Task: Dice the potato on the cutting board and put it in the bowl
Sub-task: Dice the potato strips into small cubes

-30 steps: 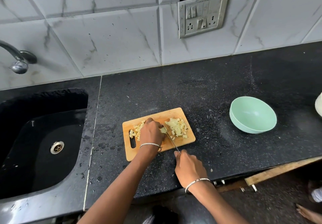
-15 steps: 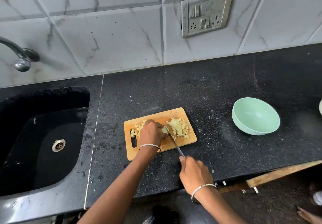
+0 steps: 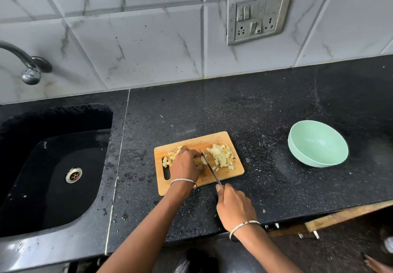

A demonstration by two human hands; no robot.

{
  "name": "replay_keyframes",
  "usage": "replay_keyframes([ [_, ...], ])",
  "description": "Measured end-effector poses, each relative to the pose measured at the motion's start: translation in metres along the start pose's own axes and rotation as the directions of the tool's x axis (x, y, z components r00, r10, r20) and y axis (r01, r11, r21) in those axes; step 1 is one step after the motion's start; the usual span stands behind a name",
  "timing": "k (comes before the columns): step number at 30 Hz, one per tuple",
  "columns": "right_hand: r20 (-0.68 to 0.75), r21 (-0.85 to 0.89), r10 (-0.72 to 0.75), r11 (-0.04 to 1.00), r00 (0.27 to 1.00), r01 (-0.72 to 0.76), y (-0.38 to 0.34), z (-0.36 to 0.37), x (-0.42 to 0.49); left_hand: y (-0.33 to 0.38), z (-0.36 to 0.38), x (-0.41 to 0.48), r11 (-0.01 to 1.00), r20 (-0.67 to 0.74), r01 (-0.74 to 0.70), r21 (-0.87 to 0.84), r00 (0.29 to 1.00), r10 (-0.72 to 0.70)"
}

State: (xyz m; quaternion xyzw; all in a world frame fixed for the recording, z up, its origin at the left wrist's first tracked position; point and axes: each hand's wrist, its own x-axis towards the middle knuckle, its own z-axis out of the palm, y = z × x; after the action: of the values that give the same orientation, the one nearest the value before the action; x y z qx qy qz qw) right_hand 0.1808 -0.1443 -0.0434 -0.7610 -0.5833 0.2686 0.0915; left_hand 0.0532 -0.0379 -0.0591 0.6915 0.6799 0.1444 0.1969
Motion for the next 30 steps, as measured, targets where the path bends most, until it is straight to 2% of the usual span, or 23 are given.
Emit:
replay_keyframes([
  [8, 0.047, -0.052, 0.046, 0.998, 0.998, -0.044, -0.010, 0.007, 0.013, -0.002, 0.000, 0.007, 0.999, 0.007, 0.004, -0.035, 1.000, -0.004],
  [12, 0.038, -0.117, 0.021, 0.993, 0.999, -0.016, -0.010, 0.011, 0.014, -0.004, 0.000, 0.008, 0.999, 0.004, 0.013, -0.033, 1.000, -0.013],
  [24, -0.011, -0.030, -0.015, 0.999, 1.000, 0.015, 0.016, -0.009, -0.014, -0.006, -0.004, 0.008, 0.999, 0.015, -0.041, -0.036, 0.999, 0.041],
  [30, 0.047, 0.047, -0.026, 0.999, 0.999, 0.024, 0.005, 0.004, -0.004, -0.007, -0.004, 0.001, 0.996, -0.021, -0.024, -0.086, 1.000, 0.022],
])
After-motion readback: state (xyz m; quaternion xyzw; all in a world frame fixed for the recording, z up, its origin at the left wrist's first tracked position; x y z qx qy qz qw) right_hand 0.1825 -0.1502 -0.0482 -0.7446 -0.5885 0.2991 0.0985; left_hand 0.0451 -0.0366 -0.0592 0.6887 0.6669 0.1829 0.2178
